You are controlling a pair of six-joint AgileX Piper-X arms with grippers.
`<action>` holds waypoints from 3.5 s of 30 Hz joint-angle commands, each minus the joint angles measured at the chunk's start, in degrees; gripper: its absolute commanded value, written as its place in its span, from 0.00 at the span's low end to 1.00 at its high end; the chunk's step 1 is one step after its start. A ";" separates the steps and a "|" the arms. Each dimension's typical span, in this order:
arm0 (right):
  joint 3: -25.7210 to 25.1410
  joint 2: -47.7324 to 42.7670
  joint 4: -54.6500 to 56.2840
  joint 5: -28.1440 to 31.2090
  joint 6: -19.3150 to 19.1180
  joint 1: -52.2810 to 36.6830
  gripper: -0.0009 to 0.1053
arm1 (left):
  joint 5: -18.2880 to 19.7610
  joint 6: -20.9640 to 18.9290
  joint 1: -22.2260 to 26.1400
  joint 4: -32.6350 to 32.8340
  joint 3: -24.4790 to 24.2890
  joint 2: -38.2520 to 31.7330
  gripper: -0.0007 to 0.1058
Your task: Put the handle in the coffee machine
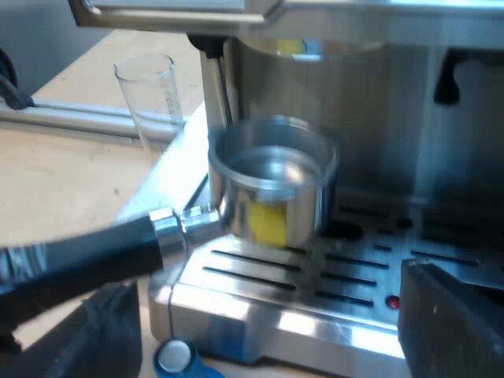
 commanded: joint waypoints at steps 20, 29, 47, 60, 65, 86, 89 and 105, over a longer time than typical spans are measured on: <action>-0.12 9.57 -16.54 -0.13 -5.59 -0.29 0.66 | 13.22 12.93 5.47 -6.98 -1.06 8.63 0.01; -0.12 9.59 -16.54 0.88 -5.59 -0.29 0.66 | 13.77 13.30 5.47 -9.17 -1.06 9.42 0.01; -0.12 9.59 -16.54 0.88 -5.59 -0.29 0.66 | 13.36 16.20 8.58 -9.69 -1.06 11.16 0.01; -0.12 9.59 -16.54 0.88 -5.74 -0.29 0.66 | 18.16 17.19 17.47 -9.56 -1.06 11.16 0.01; -0.12 9.59 -16.54 0.88 -5.74 -0.29 0.66 | 18.15 19.51 18.49 -9.32 -1.06 11.16 0.01; -0.12 9.59 -16.54 0.76 -5.74 -0.29 0.66 | 23.11 22.46 18.47 -7.64 -4.28 19.18 0.01; -0.12 9.59 -16.54 0.76 -5.74 -0.29 0.66 | 24.01 25.98 18.47 -4.63 -6.11 21.47 0.01; -0.12 9.59 -16.54 0.76 -5.74 -0.29 0.66 | 24.14 36.06 18.47 1.31 -14.42 30.51 0.01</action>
